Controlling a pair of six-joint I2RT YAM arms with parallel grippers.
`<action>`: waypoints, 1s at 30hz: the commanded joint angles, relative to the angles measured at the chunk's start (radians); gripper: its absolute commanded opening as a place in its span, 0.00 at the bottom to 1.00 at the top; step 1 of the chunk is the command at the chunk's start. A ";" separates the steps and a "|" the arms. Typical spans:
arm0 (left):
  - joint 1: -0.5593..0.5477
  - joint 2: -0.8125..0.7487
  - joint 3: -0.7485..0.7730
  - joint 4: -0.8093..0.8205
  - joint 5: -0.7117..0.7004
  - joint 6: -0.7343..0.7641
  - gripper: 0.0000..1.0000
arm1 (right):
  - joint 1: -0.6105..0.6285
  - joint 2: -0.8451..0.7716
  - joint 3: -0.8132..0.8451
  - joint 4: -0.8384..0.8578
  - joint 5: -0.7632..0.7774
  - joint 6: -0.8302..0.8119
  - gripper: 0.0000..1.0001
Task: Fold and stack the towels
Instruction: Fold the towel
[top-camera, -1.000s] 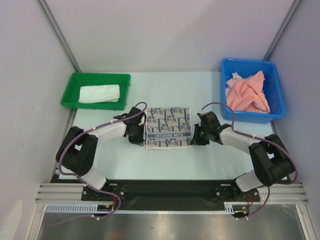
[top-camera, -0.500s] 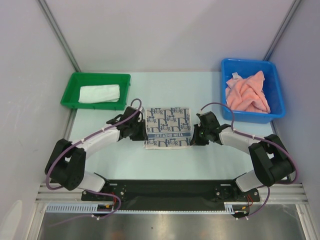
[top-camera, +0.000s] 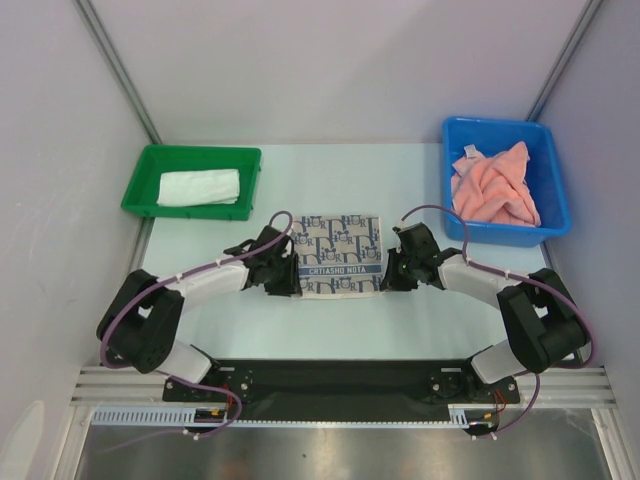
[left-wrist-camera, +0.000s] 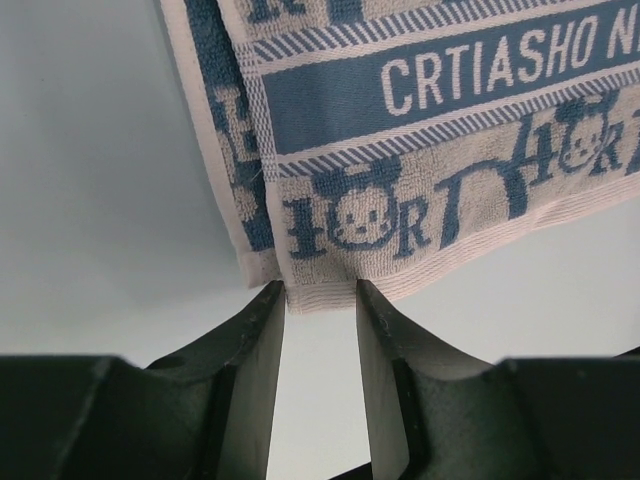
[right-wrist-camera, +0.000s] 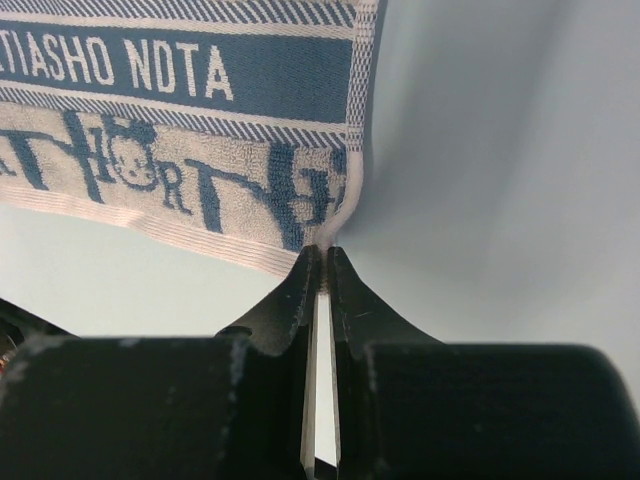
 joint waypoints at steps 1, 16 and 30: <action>-0.004 0.011 -0.011 0.025 -0.008 -0.026 0.40 | 0.007 -0.035 0.015 0.008 0.008 -0.014 0.06; -0.011 0.040 -0.028 0.037 -0.012 -0.045 0.26 | 0.005 -0.030 0.021 0.006 0.008 -0.017 0.06; 0.013 0.061 0.279 -0.237 -0.115 0.063 0.00 | -0.010 -0.009 0.200 -0.070 -0.003 -0.036 0.00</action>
